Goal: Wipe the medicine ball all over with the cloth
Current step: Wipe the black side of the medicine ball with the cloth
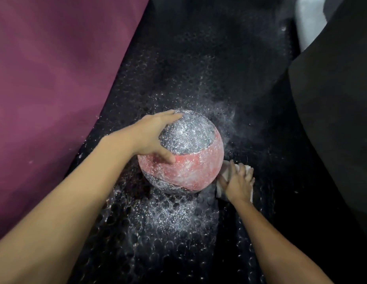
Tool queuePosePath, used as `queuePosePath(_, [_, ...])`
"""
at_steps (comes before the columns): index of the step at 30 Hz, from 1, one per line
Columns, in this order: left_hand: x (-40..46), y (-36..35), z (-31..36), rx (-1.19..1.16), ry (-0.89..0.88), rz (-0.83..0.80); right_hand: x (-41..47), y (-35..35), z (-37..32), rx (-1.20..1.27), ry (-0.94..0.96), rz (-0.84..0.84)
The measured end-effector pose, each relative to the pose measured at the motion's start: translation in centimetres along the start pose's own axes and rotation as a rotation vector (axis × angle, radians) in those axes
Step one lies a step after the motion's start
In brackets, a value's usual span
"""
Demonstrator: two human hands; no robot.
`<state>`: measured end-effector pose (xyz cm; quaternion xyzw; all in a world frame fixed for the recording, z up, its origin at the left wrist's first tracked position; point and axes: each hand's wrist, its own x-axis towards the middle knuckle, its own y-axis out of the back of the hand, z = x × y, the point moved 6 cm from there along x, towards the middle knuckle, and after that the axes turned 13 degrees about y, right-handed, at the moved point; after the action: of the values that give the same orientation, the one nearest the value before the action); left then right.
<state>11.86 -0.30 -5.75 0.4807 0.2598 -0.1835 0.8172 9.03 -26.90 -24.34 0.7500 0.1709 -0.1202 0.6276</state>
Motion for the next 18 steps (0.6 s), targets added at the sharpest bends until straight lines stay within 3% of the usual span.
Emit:
queuePosePath(3, [-0.3, 0.1, 0.5, 0.033, 0.048, -0.016, 0.6, 1.0, -0.3, 0.011, 0.037, 0.093])
queuePosePath(5, [-1.0, -0.4, 0.7, 0.002, 0.083, -0.023, 0.8, 1.5, 0.1, 0.145, 0.050, 0.181])
queuePosePath(9, [-1.9, -2.3, 0.9, -0.148, 0.096, 0.122, -0.2, 3.0, 1.9, 0.795, -0.112, 0.330])
queuePosePath(11, [-2.0, -3.0, 0.6, -0.175, 0.097, 0.239, -1.4, 4.4, 2.1, 1.180, -0.260, 0.329])
queuePosePath(13, [-2.1, -3.2, 0.8, -0.192, 0.103, 0.270, -2.3, 6.8, 1.7, 1.404, -0.314, 0.283])
queuePosePath(18, [-4.7, -4.3, 1.1, -0.194, 0.074, 0.278, -4.4, 15.9, -3.7, 1.450, -0.022, 0.148])
